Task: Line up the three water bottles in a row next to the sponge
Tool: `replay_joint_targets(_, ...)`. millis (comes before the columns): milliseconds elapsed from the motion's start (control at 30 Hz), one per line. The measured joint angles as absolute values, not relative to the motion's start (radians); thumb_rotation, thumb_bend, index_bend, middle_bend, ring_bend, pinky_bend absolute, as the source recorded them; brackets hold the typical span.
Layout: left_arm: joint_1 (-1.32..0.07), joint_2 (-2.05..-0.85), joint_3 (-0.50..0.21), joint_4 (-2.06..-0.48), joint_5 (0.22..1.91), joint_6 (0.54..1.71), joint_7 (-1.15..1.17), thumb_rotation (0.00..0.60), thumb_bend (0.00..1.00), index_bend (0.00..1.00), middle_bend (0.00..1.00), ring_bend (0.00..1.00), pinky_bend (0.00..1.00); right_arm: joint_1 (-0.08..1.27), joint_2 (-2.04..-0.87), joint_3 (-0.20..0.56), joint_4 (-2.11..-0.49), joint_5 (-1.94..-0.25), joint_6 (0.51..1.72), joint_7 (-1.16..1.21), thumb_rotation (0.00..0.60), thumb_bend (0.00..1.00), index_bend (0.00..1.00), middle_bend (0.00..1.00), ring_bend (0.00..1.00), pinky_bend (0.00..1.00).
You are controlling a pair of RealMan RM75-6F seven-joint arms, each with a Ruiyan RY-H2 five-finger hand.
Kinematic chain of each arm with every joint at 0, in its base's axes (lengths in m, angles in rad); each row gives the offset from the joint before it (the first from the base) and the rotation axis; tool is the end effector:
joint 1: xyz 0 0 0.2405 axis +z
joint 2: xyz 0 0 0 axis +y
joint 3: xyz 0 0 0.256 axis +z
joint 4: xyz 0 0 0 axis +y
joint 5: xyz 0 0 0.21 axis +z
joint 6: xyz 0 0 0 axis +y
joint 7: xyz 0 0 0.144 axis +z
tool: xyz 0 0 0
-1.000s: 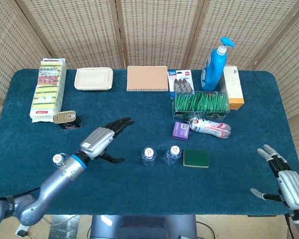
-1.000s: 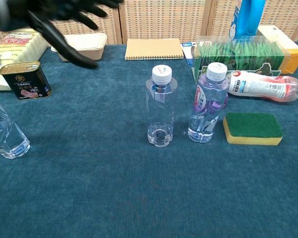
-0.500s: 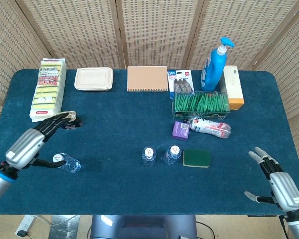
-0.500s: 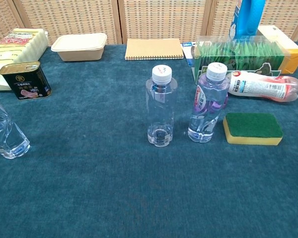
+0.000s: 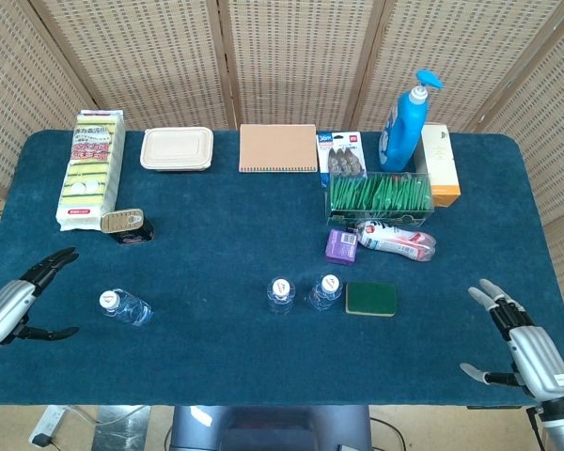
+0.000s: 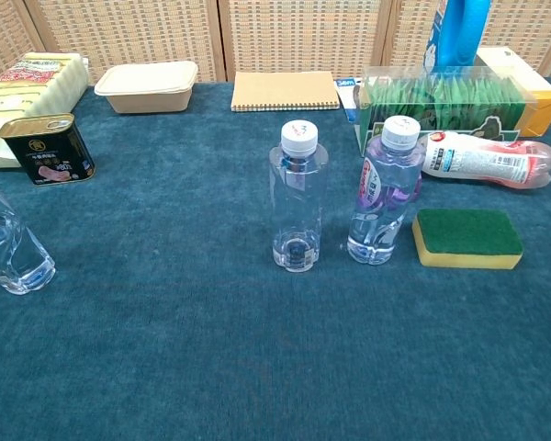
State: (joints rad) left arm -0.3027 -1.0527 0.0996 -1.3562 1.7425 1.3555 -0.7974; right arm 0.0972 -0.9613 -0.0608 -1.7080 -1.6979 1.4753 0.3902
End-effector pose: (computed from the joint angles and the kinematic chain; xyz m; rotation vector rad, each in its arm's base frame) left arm -0.3209 0.2197 0.1613 -1.6492 -1.3578 -1.1771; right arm -0.2863 -0.1571 0.1728 1.4935 -1.2049 1.1466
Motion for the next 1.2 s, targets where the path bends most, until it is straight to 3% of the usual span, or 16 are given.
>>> replay_joint_targets(333,-0.273,-1.34,0.109,-1.071,1.72,1.376,-0.949,0.6,0.07,0.0,0.0,0.0,0.07,0.099,-0.953,-0.062,-1.697,-1.703,1.482,0.428,0.6,0.04,0.09,0.0,0.0,0.08)
replay_joint_targets(700,-0.32,-1.468,0.09,-1.032,1.685,1.309,-0.952,0.6,0.28,0.0,0.01,0.0,0.11,0.095,-0.942,-0.061,-1.68,-1.708,1.505,0.481,0.6,0.04,0.09,0.0,0.0,0.08)
replay_joint_targets(800,-0.324,-1.492,0.075,-1.028,1.667,1.31,-0.937,0.6,0.35,0.21,0.21,0.12,0.31,0.096,-0.941,-0.061,-1.676,-1.707,1.505,0.491,0.6,0.04,0.09,0.0,0.0,0.08)
replay_joint_targets(833,-0.324,-1.501,0.069,-1.026,1.662,1.313,-0.927,0.6,0.37,0.35,0.31,0.21,0.37,0.097,-0.941,-0.06,-1.675,-1.706,1.505,0.495,0.6,0.04,0.09,0.0,0.0,0.08)
replay_joint_targets(867,-0.325,-1.506,0.067,-1.025,1.659,1.315,-0.919,0.6,0.39,0.45,0.39,0.27,0.42,0.097,-0.94,-0.06,-1.674,-1.705,1.505,0.5,0.6,0.04,0.09,0.0,0.0,0.08)
replay_joint_targets(933,-0.327,-1.517,0.063,-1.021,1.654,1.315,-0.902,0.6,0.43,0.55,0.46,0.34,0.47,0.097,-0.94,-0.059,-1.67,-1.704,1.506,0.505,0.6,0.04,0.09,0.0,0.0,0.08)
replay_joint_targets(1067,-0.336,-1.529,0.063,-1.023,1.656,1.314,-0.882,0.6,0.46,0.64,0.53,0.41,0.5,0.097,-0.938,-0.057,-1.665,-1.701,1.51,0.517,0.6,0.04,0.09,0.0,0.0,0.09)
replay_joint_targets(1200,-0.339,-1.531,0.061,-1.033,1.658,1.331,-0.886,0.6,0.46,0.65,0.54,0.42,0.5,0.097,-0.939,-0.057,-1.664,-1.701,1.511,0.516,0.6,0.04,0.09,0.0,0.0,0.09)
